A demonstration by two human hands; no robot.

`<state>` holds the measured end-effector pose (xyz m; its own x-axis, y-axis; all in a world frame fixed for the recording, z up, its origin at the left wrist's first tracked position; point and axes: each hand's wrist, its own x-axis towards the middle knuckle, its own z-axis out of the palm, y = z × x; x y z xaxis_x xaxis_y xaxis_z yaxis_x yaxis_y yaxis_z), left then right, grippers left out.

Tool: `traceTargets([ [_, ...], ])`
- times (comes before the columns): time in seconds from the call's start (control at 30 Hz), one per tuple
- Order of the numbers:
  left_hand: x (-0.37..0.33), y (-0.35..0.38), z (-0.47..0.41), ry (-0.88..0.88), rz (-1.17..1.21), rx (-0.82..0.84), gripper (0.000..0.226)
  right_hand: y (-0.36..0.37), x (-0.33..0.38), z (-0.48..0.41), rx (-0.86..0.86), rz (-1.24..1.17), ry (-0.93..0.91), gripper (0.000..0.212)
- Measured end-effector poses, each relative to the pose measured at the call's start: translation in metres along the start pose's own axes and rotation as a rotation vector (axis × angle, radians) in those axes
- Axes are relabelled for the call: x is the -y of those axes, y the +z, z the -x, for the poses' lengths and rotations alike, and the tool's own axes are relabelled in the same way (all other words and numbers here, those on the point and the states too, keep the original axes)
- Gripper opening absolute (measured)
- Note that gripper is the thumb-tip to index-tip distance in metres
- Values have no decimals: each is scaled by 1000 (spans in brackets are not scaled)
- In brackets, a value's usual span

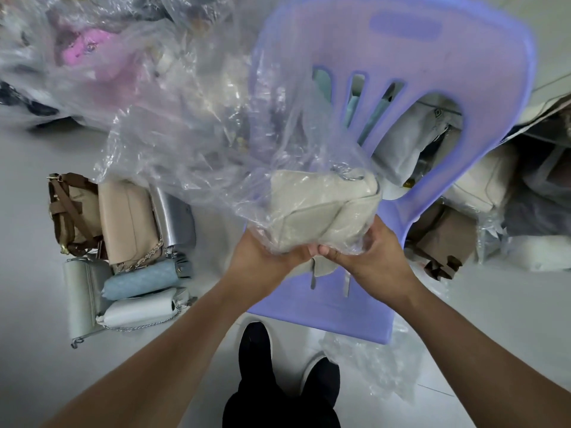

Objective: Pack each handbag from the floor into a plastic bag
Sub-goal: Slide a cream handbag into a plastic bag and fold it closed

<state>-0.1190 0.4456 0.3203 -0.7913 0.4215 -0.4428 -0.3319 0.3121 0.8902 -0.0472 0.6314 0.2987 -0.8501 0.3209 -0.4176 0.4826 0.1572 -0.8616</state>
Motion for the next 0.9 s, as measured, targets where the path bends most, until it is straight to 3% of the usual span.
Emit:
traceTargets([
  [0.17,8,7,-6,-38,-150,63,16,-10,-26,2,60,85,29,75],
  [0.27,18,6,-8,-94,-123,44,24,-11,-37,7,115,135,55,67],
  [0.37,22,3,-12,-83,-127,83,22,-10,-39,10,166,129,94,74],
  [0.43,23,1,-16,-52,-170,112,32,-8,-42,11,196,102,127,84],
  [0.57,25,-1,-19,-37,-209,182,47,-7,-54,14,207,65,165,74],
  [0.73,26,-8,-19,-55,-331,218,36,-25,-45,-1,187,34,149,137],
  [0.8,29,-11,-18,-84,-361,213,41,-25,-30,-12,171,-79,84,125],
  [0.9,29,-10,-15,-76,-405,237,49,-11,-18,-21,174,-141,7,85],
])
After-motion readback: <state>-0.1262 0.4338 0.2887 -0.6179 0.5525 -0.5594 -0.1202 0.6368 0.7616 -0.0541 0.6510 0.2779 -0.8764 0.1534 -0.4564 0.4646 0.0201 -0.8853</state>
